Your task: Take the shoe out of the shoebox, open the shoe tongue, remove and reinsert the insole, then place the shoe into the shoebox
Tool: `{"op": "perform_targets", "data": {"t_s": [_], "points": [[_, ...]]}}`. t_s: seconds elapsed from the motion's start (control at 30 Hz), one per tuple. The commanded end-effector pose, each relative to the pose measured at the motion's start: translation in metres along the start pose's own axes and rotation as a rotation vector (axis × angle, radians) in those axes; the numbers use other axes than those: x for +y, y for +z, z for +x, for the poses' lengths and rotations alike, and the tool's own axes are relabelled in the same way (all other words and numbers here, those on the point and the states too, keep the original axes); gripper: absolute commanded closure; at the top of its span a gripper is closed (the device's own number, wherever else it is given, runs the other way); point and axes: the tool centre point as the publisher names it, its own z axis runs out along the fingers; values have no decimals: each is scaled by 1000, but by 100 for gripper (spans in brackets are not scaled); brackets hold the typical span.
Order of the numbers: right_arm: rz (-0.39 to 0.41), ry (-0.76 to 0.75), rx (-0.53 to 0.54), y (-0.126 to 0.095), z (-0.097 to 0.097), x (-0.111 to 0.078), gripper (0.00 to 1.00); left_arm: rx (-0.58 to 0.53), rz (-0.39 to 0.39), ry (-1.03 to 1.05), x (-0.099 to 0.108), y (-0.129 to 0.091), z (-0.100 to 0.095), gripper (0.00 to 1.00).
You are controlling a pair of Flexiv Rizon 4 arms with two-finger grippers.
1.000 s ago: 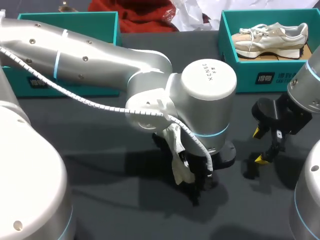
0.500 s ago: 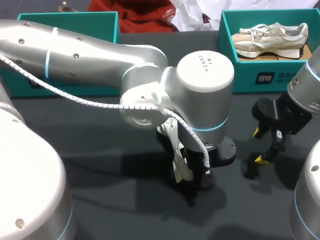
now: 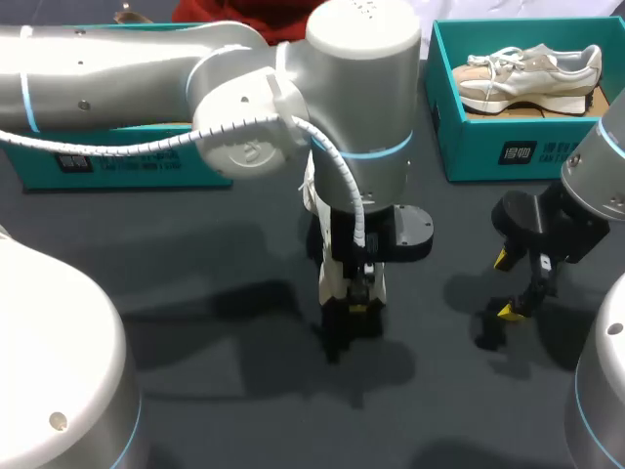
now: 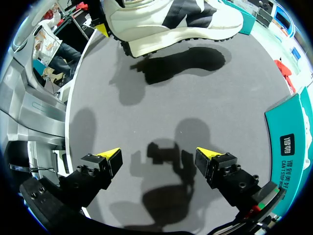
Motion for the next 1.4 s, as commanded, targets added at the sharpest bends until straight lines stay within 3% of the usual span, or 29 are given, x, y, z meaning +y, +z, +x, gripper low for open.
{"op": "perform_targets", "data": {"t_s": [0.03,0.3,0.77,0.83,1.37,1.4], "points": [[1,0,-3,1,2,0,0,-20,3,6,23,-54,-7,100],[1,0,-3,1,2,0,0,-19,-18,2,51,-101,-37,100],[1,0,-3,1,2,0,0,-9,6,-13,144,-170,-95,100],[1,0,-3,1,2,0,0,-19,43,-35,160,-178,-100,100],[1,0,-3,1,2,0,0,-19,43,-35,160,-178,-100,100],[1,0,-3,1,2,0,0,19,59,-6,165,-178,-102,100]]}}
